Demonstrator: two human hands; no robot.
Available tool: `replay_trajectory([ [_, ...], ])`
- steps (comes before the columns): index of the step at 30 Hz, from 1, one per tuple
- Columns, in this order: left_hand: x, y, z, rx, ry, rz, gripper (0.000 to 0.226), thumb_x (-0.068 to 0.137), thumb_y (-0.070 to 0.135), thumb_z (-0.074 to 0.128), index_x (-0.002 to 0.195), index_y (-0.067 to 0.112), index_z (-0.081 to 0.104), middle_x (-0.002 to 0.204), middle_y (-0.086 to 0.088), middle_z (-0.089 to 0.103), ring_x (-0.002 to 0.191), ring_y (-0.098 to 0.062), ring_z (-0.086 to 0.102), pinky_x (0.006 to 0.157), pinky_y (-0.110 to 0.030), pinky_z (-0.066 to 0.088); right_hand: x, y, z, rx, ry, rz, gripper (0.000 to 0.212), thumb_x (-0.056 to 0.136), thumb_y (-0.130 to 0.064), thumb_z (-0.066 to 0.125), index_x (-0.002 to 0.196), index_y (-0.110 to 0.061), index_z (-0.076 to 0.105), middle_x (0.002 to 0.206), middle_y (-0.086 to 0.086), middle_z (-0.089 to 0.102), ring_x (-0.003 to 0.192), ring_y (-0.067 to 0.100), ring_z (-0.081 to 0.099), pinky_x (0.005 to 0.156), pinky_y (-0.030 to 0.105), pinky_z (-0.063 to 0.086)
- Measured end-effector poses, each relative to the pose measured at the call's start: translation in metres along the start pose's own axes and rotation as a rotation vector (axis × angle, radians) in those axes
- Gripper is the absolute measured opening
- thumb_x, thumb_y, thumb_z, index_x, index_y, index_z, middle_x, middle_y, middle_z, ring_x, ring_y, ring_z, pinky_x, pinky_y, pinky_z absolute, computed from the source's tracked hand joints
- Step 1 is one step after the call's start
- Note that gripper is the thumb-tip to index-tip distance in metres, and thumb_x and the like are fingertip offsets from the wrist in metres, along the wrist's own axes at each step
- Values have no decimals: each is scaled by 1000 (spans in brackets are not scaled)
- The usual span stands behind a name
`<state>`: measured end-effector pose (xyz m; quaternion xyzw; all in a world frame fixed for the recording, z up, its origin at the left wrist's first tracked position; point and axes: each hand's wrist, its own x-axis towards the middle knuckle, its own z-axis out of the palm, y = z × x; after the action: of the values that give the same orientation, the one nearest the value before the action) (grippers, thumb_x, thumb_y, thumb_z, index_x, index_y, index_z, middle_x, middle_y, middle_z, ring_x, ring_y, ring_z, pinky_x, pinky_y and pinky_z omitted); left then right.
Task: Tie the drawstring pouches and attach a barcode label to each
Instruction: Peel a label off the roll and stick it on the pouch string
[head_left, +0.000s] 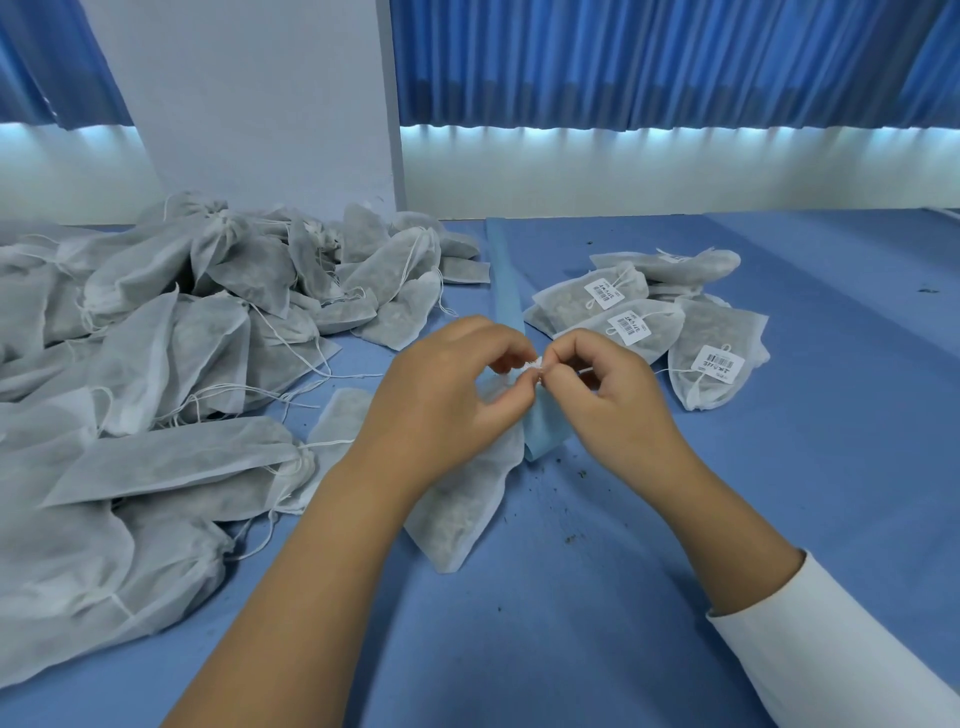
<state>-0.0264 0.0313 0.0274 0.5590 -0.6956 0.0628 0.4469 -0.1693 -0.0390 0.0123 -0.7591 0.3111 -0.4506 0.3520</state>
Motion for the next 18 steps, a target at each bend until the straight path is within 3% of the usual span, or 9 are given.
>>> replay_trajectory([
  [4,0,0,0,26,-10,24,5,83,15,72,87,14,74,81,5,67,79,-12,62,73,-36,52,-2,-2,1,-6,-10,-15,9,80,-18,54,72,-17,57,72,-4,57,63,24,46,58,23,40],
  [8,1,-1,2,-85,4,-78,3,80,14,73,80,15,72,78,8,67,79,-7,61,76,-28,50,-1,-4,2,-10,-5,-29,8,75,-22,51,70,-18,55,69,-15,55,63,2,46,61,16,39],
  [13,3,4,8,-351,-13,-303,11,78,10,69,74,20,66,76,12,67,74,-4,63,76,-21,53,-1,-1,0,-36,-5,-22,20,85,-8,57,69,-20,54,66,-17,54,63,1,46,59,14,38],
  [15,4,1,9,-420,38,-403,9,77,14,63,72,21,62,72,14,64,75,-12,65,70,-19,51,0,-1,-1,-34,11,3,23,85,-5,56,68,-20,52,64,-18,53,61,1,46,58,12,36],
  [18,5,-3,6,-408,40,-378,16,84,7,68,79,22,66,77,15,66,76,-9,65,73,-18,51,1,-1,-2,4,27,32,23,86,-5,55,68,-19,53,63,-16,52,58,0,45,57,11,34],
])
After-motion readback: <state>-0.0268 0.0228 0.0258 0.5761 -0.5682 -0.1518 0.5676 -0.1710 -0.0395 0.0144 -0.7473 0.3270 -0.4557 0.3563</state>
